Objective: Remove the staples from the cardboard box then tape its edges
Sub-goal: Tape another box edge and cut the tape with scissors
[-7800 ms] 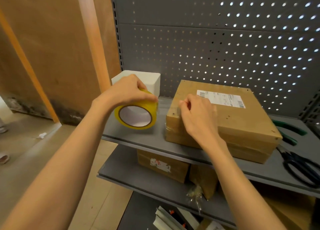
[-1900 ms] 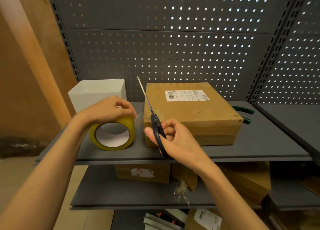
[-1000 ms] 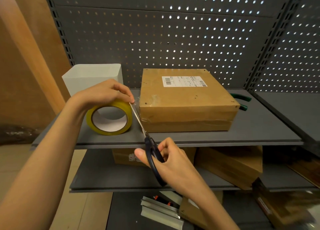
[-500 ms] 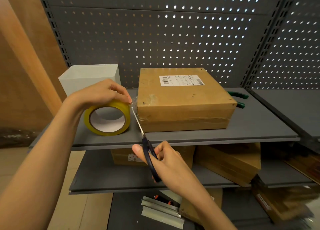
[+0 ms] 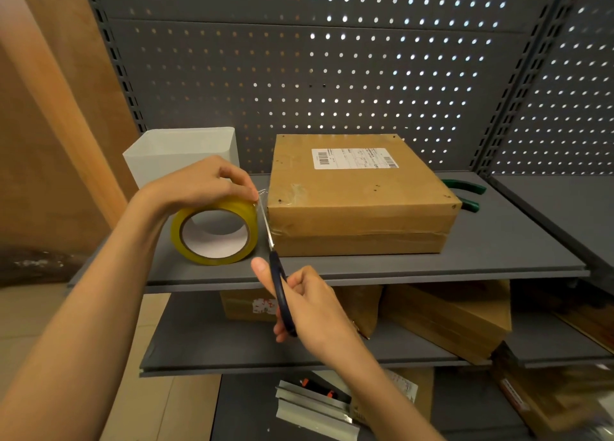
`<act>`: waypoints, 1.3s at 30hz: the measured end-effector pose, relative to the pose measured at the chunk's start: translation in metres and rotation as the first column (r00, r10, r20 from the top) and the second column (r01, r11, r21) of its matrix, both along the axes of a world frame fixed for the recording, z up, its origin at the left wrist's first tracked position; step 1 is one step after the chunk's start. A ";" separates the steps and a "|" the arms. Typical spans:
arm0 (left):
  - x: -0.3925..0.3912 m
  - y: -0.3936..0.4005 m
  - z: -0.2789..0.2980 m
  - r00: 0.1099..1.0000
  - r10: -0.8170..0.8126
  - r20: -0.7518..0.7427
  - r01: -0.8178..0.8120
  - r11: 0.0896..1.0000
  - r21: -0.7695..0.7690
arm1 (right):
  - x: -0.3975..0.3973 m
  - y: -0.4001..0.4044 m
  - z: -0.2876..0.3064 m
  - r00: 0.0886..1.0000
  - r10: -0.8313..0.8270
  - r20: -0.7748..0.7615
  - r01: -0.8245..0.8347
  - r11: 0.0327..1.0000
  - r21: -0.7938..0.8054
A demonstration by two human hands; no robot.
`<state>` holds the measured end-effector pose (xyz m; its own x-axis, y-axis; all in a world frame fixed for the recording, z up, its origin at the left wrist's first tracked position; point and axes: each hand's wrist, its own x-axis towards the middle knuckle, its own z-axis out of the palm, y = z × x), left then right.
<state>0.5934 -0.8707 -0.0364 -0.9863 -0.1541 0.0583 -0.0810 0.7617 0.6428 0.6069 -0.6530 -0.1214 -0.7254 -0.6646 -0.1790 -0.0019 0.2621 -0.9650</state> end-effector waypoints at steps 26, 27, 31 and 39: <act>0.004 -0.002 -0.001 0.997 -0.033 -0.071 0.035 0.999 0.024 | 0.003 -0.015 -0.008 0.989 -0.004 0.145 0.033 0.979 -0.199; 0.004 -0.002 -0.001 0.997 -0.030 -0.074 0.033 0.999 0.033 | 0.002 -0.016 -0.008 0.989 0.004 0.145 0.026 0.979 -0.202; 0.004 -0.002 -0.002 0.996 -0.020 -0.084 0.024 0.999 0.046 | 0.003 -0.018 -0.008 0.993 0.013 0.113 0.010 0.979 -0.202; 0.004 0.001 0.001 0.995 -0.047 -0.087 0.052 0.998 0.047 | -0.009 -0.024 0.003 0.994 0.039 0.099 -0.023 0.988 -0.156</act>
